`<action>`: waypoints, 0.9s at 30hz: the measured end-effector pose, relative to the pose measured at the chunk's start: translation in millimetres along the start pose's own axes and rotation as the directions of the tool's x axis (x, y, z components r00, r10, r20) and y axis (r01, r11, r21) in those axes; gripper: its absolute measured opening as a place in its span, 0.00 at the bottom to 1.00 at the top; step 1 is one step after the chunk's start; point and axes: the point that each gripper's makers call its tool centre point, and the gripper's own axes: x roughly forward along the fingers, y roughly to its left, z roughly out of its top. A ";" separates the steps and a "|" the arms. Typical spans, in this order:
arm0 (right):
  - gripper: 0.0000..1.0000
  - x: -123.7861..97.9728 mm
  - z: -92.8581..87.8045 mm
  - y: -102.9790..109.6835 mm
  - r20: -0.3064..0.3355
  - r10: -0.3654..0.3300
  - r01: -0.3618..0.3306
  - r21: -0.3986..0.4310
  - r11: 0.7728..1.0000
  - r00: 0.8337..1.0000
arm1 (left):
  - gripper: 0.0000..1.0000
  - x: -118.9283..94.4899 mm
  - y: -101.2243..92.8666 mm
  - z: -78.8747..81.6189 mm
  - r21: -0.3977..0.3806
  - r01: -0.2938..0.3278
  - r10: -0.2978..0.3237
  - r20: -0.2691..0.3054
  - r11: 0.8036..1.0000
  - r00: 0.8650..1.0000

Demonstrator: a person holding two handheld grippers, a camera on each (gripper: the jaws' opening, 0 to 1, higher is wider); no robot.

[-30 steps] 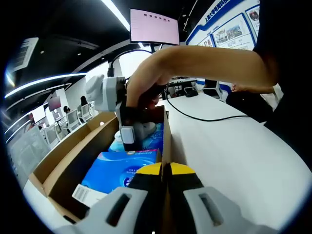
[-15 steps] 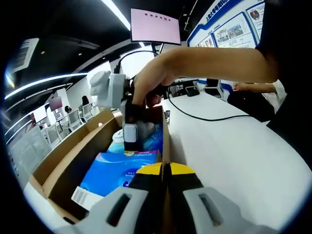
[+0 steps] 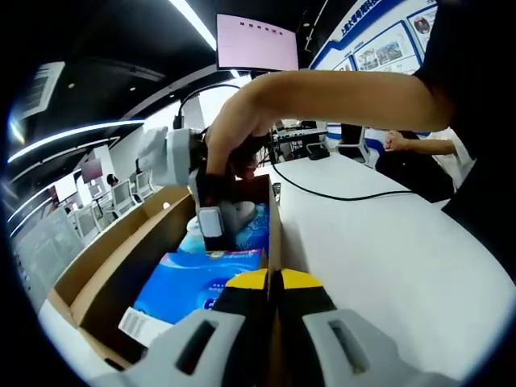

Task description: Operate the shoe box by opening the lid, removing the specified soft item, and placing it in the target area until the item is outside and the box remains undamaged.

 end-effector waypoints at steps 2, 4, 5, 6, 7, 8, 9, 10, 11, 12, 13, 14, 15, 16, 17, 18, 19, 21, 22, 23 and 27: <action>0.73 0.5 -1.2 0.5 -0.002 -0.003 0.003 -0.002 1.000 1.000 | 0.03 -0.1 0.1 0.0 0.001 0.000 0.000 0.000 1.000 1.000; 0.73 1.0 -2.4 1.3 -0.001 0.005 -0.005 0.002 1.000 1.000 | 0.03 -0.2 0.4 -0.1 0.002 -0.001 0.001 0.000 1.000 1.000; 0.73 1.0 -2.7 1.7 -0.002 0.003 -0.003 0.004 1.000 1.000 | 0.03 0.2 0.4 0.0 0.002 0.000 0.000 0.001 1.000 1.000; 0.73 0.9 -3.1 1.8 -0.001 0.002 -0.002 0.003 1.000 1.000 | 0.03 0.5 0.3 0.1 0.003 0.000 0.000 0.000 1.000 1.000; 0.73 1.1 -3.1 1.9 -0.003 0.002 -0.002 0.005 1.000 1.000 | 0.03 0.7 0.4 0.1 0.003 0.000 0.000 0.001 1.000 1.000; 0.73 1.0 -3.7 2.2 -0.002 0.001 -0.001 0.008 1.000 1.000 | 0.03 0.7 0.4 0.1 0.003 0.000 0.000 0.001 1.000 1.000; 0.73 1.2 -3.6 2.3 0.000 0.001 -0.001 0.006 1.000 1.000 | 0.03 0.1 0.3 -0.3 0.003 0.000 0.000 0.001 1.000 1.000; 0.73 1.2 -3.6 2.2 0.000 0.002 -0.002 0.006 1.000 1.000 | 0.03 -0.1 0.4 -0.4 0.003 0.000 0.000 0.001 1.000 1.000; 0.73 1.4 -3.7 2.3 -0.001 0.002 -0.002 0.005 1.000 1.000 | 0.03 -0.2 0.4 -0.4 0.004 0.000 0.000 0.001 1.000 1.000; 0.73 1.4 -4.0 2.4 -0.003 0.002 -0.002 0.005 1.000 1.000 | 0.03 -0.3 0.5 -0.4 0.003 -0.001 0.001 0.001 1.000 1.000; 0.72 1.5 -4.1 2.5 -0.003 0.002 -0.002 0.005 1.000 1.000 | 0.03 0.0 0.4 -0.1 0.004 0.000 0.000 0.001 1.000 1.000; 0.72 1.7 -3.6 1.8 -0.003 0.002 -0.002 0.005 1.000 1.000 | 0.03 0.3 0.5 0.1 0.004 -0.001 0.001 0.001 1.000 1.000; 0.72 2.0 -3.3 1.6 -0.003 0.002 -0.002 0.005 1.000 1.000 | 0.03 0.9 0.3 0.6 0.005 0.000 0.000 0.001 1.000 1.000; 0.72 2.1 -2.9 1.2 -0.002 0.002 -0.002 0.005 1.000 1.000 | 0.03 1.4 0.3 1.0 0.005 0.000 0.000 0.001 1.000 1.000; 0.72 2.2 -2.6 1.0 0.000 0.000 0.000 0.004 1.000 1.000 | 0.03 1.3 0.4 0.8 0.005 0.000 0.000 0.001 1.000 1.000; 0.72 1.1 -4.4 2.9 0.003 -0.003 0.003 0.004 1.000 1.000 | 0.03 1.3 0.4 0.8 0.005 -0.001 0.001 0.001 1.000 1.000; 0.72 0.8 -4.7 3.2 0.007 -0.004 0.004 0.002 1.000 1.000 | 0.03 1.1 -0.2 1.0 0.006 -0.001 0.001 0.000 1.000 1.000; 0.71 1.1 -3.2 2.3 0.017 -0.002 0.002 -0.002 1.000 1.000 | 0.03 1.4 -0.2 1.3 0.006 0.000 0.000 0.001 1.000 1.000; 0.71 0.9 -2.9 2.0 0.017 -0.004 0.004 -0.001 1.000 1.000 | 0.03 1.6 0.0 1.3 0.006 -0.001 0.001 0.000 1.000 1.000; 0.71 0.7 -2.8 1.9 0.017 -0.008 0.008 -0.003 1.000 1.000 | 0.03 1.4 -0.4 1.6 0.007 -0.001 0.001 0.001 1.000 1.000; 0.70 0.7 -0.9 0.3 0.015 -0.010 0.010 -0.004 1.000 1.000 | 0.03 0.6 -1.7 2.1 0.007 -0.001 0.001 0.001 1.000 1.000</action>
